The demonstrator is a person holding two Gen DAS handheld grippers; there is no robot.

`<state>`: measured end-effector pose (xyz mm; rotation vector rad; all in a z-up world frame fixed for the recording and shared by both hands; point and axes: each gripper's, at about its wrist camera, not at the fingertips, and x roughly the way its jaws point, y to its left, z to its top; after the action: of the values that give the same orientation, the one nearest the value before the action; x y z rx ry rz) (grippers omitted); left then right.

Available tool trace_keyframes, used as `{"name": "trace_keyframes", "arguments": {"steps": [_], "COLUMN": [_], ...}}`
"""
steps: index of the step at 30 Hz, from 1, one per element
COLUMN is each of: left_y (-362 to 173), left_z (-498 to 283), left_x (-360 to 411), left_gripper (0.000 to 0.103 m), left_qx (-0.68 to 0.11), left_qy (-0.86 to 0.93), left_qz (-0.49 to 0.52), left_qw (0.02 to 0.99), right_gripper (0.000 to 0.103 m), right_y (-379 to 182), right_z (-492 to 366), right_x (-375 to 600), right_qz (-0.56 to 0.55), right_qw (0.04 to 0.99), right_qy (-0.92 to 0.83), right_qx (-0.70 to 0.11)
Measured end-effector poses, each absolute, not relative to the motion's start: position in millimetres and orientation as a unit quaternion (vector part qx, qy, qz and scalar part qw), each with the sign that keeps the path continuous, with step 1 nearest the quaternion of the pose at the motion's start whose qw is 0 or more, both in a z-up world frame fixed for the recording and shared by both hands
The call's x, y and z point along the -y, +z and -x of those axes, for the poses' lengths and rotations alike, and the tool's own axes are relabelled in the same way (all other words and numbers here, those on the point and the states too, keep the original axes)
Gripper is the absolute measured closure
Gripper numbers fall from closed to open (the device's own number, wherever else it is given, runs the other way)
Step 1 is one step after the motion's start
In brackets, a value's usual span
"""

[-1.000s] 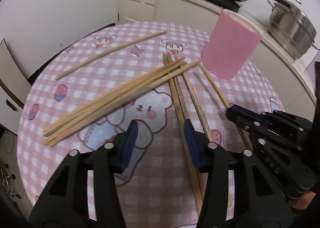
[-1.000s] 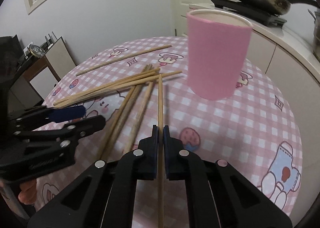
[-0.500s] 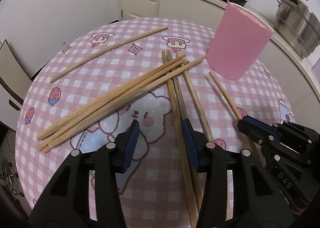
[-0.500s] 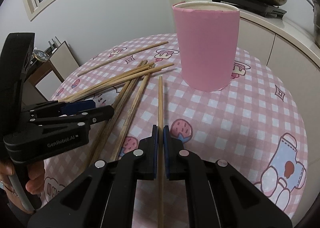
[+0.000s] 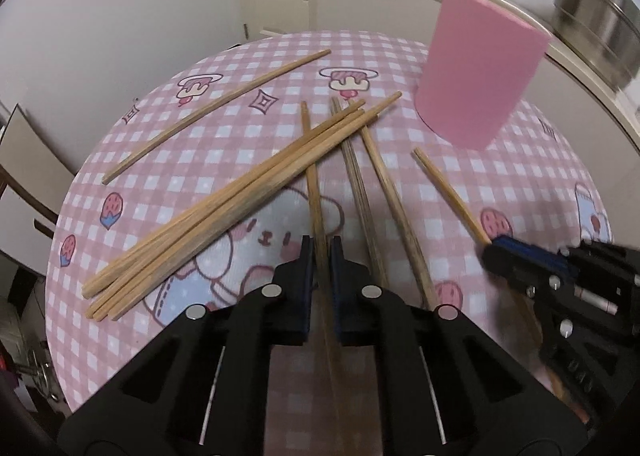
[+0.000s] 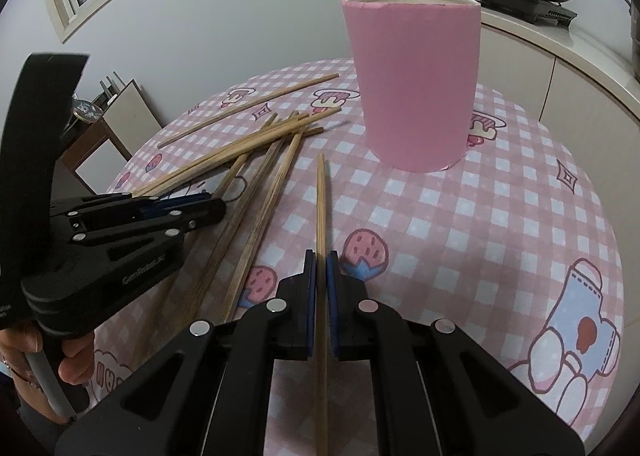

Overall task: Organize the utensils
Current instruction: 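Close the right tool on a wooden chopstick while the left tool grasps another chopstick, then lift both held chopsticks upright and carry them above the pink cup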

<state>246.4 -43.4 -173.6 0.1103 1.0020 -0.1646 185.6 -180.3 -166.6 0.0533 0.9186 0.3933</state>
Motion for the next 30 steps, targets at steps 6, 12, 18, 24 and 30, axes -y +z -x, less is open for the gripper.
{"name": "trace_keyframes", "arguments": {"steps": [6,12,18,24,30], "left_y": [-172.1,-168.2,-168.8,-165.7,-172.6], "left_z": [-205.9,-177.1,-192.8,-215.1,-228.6], "left_x": [28.4,10.1,18.3,26.1,29.9], "left_gripper": [0.097,0.096,0.092,0.041,0.071], "left_qx": [-0.484,-0.495,-0.494,-0.478,-0.486], "left_qy": [-0.101,-0.128,-0.120,-0.110,-0.112], "left_qz": [-0.060,-0.037,-0.036,-0.050,-0.062], "left_qw": [0.867,0.858,0.861,0.870,0.865], "right_gripper": [0.099,0.099,0.098,0.097,0.095], "right_y": [-166.7,-164.9,-165.5,-164.9,-165.3], "right_z": [-174.6,-154.8,-158.1,-175.0,-193.0], "right_x": [180.0,175.6,173.1,167.8,162.2], "right_qz": [-0.017,0.005,0.007,0.012,0.027], "right_qw": [0.873,0.867,0.871,0.871,0.868], "right_qy": [0.190,0.192,0.179,0.172,0.169], "right_qx": [-0.449,-0.459,-0.458,-0.460,-0.465]}}
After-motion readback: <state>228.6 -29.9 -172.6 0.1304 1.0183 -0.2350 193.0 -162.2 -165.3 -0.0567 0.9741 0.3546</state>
